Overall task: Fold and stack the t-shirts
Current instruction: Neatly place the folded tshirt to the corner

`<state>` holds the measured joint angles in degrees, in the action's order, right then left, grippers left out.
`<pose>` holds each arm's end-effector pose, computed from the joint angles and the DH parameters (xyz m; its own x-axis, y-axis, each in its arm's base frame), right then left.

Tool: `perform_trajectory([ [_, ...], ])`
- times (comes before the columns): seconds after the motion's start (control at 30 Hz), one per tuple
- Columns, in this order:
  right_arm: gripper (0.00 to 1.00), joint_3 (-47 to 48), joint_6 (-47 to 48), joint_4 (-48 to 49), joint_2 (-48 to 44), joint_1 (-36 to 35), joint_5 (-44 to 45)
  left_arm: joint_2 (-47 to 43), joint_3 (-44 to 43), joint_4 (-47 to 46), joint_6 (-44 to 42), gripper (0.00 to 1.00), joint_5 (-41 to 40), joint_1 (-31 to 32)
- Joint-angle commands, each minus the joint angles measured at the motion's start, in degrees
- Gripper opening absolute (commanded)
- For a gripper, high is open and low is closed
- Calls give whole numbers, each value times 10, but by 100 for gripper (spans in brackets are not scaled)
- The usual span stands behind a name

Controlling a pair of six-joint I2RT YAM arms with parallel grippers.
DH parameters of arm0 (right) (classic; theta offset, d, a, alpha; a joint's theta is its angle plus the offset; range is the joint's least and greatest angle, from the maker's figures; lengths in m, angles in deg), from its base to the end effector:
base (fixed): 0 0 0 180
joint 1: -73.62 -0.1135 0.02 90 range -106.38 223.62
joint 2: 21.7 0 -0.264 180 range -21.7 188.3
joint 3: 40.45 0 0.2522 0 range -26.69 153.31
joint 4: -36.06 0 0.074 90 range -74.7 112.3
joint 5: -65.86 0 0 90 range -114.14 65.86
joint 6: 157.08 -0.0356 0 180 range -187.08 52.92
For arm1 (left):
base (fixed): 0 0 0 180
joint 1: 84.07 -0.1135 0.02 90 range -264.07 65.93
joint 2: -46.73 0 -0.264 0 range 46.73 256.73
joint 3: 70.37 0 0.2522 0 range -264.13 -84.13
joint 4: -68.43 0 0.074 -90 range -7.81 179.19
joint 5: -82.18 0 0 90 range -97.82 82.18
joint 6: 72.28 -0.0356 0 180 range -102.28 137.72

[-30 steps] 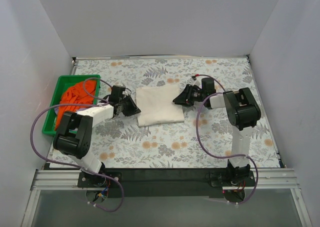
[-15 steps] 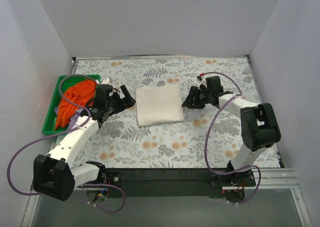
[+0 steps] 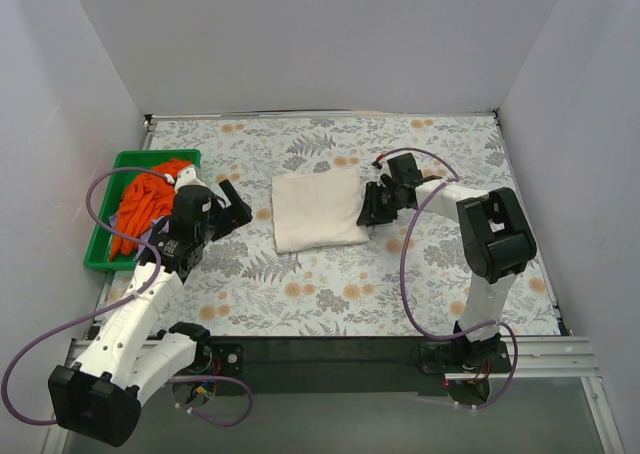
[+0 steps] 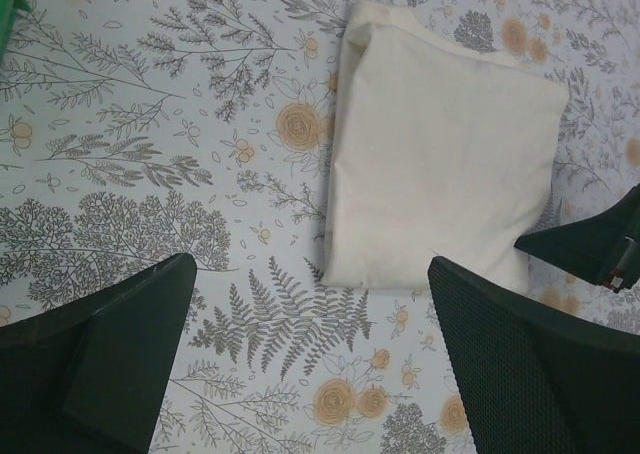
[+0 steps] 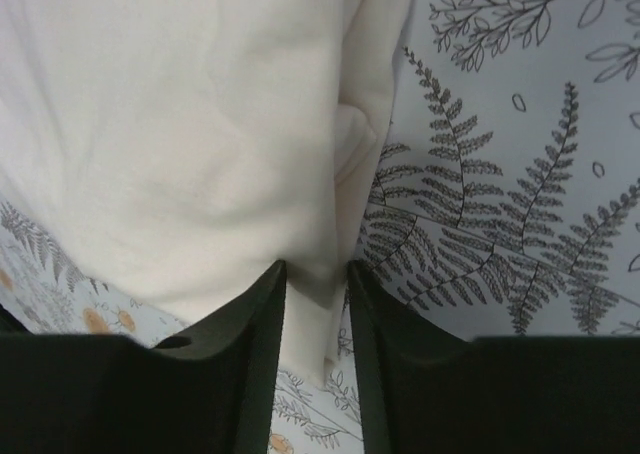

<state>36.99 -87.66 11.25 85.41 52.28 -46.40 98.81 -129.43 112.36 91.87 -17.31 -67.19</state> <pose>0.3481 0.1505 0.1539 -0.9002 -0.0024 -0.4355 -0.2407 0.8361 0.4929 0.1886 -0.0511 0.2868 -0.3113 -0.8971 -0.3136 -0.5096 0.4361 -0.7417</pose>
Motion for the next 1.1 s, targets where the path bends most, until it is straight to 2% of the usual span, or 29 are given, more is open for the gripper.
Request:
perform_trajectory([
  [0.0, 28, 27, 25, -24, 24, -5, 27, -8, 6, 9, 3, 94, -17, 1],
  [0.03, 23, 35, 29, -30, 28, -5, 48, -9, 6, 6, 2, 93, -17, 1],
  [0.07, 12, 39, 35, -37, 34, -3, 58, -9, 6, 4, 2, 92, -18, 1],
  [0.13, 3, 44, 45, -45, 35, 16, 74, -8, 6, 1, -1, 91, -15, 1],
  [0.33, 1, 65, 109, -67, 26, 110, 115, 1, 7, -9, -6, 87, 4, 1],
  [0.57, 2, 85, 174, -102, 2, 227, 163, 16, 14, -20, -16, 87, 31, 1],
  [0.63, 15, 87, 176, -109, -12, 258, 161, 23, 15, -21, -18, 87, 36, 1],
  [0.67, 26, 86, 172, -112, -18, 268, 157, 25, 15, -23, -20, 87, 40, 2],
  [0.77, 41, 66, 133, -114, -62, 300, 136, 29, 17, -27, -21, 87, 49, 1],
  [0.9, 48, -10, 67, -80, -152, 309, 99, 29, 23, -35, -18, 87, 56, 1],
  [0.93, 50, -64, 31, -35, -202, 308, 67, 29, 23, -36, -17, 87, 55, 1],
  [1.0, 52, -113, -9, 17, -253, 309, 43, 29, 24, -37, -14, 87, 56, 1],
  [1.03, 57, -136, -35, 47, -289, 308, 32, 29, 24, -37, -13, 87, 56, 1],
  [1.07, 66, -161, -45, 55, -303, 308, 21, 29, 25, -38, -13, 87, 58, 2],
])
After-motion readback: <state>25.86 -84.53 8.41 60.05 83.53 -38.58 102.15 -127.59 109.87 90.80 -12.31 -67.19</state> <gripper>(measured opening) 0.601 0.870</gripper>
